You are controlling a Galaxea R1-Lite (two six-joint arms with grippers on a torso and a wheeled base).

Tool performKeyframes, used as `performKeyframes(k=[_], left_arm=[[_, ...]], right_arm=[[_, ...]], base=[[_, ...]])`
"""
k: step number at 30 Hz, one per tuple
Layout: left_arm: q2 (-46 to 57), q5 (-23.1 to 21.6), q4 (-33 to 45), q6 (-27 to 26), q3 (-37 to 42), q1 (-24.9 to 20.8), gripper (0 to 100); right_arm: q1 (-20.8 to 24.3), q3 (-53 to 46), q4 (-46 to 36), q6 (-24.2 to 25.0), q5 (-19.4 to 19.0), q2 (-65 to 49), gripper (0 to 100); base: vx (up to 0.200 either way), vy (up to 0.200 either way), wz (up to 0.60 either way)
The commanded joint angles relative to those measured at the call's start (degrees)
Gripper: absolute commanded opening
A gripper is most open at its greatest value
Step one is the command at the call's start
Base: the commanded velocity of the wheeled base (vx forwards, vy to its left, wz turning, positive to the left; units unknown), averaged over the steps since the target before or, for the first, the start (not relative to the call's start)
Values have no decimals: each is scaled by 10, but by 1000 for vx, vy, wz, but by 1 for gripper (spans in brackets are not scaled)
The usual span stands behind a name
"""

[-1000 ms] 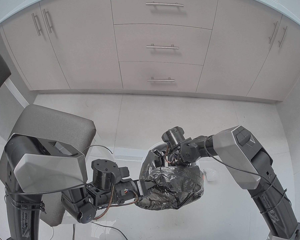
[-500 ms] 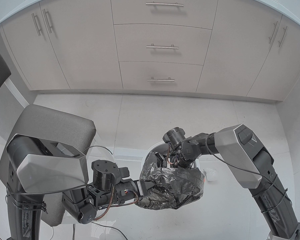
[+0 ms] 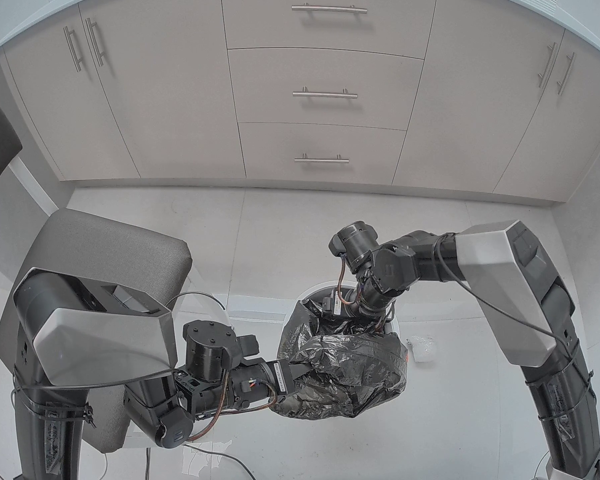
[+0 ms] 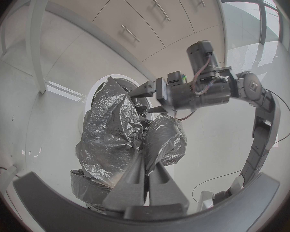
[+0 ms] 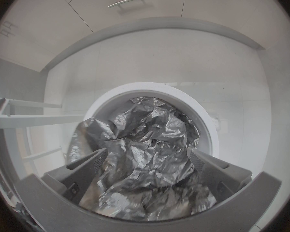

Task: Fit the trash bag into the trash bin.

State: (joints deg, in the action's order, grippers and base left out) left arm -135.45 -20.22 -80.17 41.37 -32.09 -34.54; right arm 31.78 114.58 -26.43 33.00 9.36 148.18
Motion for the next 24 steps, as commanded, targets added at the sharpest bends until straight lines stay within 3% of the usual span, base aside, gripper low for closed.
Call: performKeyframes(k=[1, 6, 10, 13, 15, 17, 18, 21, 24], left_arm=[[-1, 0, 0, 0, 0, 0, 0], [6, 2, 0, -1, -2, 0, 0], [38, 82, 10, 0, -17, 3, 0], [36, 142, 31, -18, -38, 1, 0], [25, 216, 63, -75, -61, -4, 0], [10, 276, 70, -107, -77, -10, 0], [2, 308, 66, -122, -84, -17, 0], [1, 314, 51, -127, -81, -22, 0], [-1, 299, 39, -128, -80, -24, 0]], right_arm=[[2, 0, -17, 21, -13, -67, 100], [4, 0, -65, 21, -12, -149, 100], [10, 0, -197, 38, -20, -241, 100], [13, -28, -216, -16, 1, -289, 100], [14, -125, -181, -102, 12, -333, 100], [16, -199, -120, -149, 25, -349, 100], [25, -255, -59, -177, 50, -357, 100], [46, -367, 81, -218, 115, -354, 100], [57, -451, 217, -259, 114, -345, 100]], base=[[0, 0, 0], [0, 0, 0], [0, 0, 0], [0, 0, 0], [0, 0, 0], [0, 0, 0], [0, 0, 0], [0, 0, 0], [0, 0, 0]])
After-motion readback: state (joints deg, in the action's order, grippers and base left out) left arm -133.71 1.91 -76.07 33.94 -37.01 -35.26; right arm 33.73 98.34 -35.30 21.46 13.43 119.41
